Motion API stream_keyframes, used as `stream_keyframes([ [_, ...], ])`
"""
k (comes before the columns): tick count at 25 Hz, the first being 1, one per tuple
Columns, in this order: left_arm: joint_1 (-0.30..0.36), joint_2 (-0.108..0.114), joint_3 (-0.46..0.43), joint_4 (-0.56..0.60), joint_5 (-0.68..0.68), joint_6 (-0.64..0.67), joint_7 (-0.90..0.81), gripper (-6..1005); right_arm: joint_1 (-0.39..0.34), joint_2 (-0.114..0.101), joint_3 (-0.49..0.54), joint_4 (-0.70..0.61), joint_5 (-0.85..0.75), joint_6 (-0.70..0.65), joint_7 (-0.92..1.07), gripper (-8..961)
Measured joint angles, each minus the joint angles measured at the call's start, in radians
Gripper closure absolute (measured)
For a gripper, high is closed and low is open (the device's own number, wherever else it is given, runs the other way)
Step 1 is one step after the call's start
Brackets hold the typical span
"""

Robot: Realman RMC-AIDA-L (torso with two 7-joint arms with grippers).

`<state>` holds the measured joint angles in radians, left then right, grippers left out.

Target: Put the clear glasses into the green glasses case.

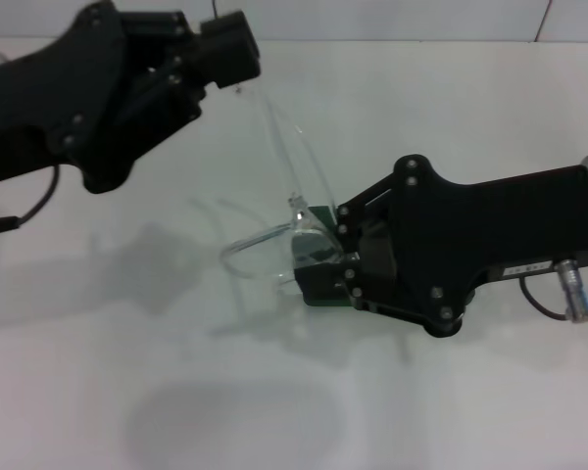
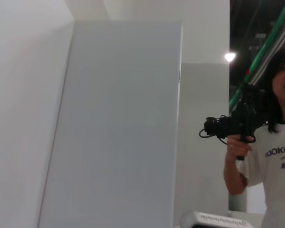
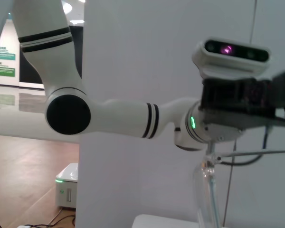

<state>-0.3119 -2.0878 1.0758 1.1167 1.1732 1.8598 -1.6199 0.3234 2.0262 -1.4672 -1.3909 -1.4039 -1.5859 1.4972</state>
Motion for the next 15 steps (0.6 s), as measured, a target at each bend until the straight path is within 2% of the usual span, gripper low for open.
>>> stream_keyframes([
  [5, -0.03, -0.001, 0.009, -0.083, 0.002, 0.0, 0.024, 955, 0.011, 0.0, -0.02, 0.001, 0.007, 0.011, -0.014, 840],
  [15, -0.039, 0.002, 0.015, -0.11, 0.024, 0.001, 0.029, 955, 0.016, 0.0, -0.027, 0.022, 0.028, 0.026, -0.032, 840],
])
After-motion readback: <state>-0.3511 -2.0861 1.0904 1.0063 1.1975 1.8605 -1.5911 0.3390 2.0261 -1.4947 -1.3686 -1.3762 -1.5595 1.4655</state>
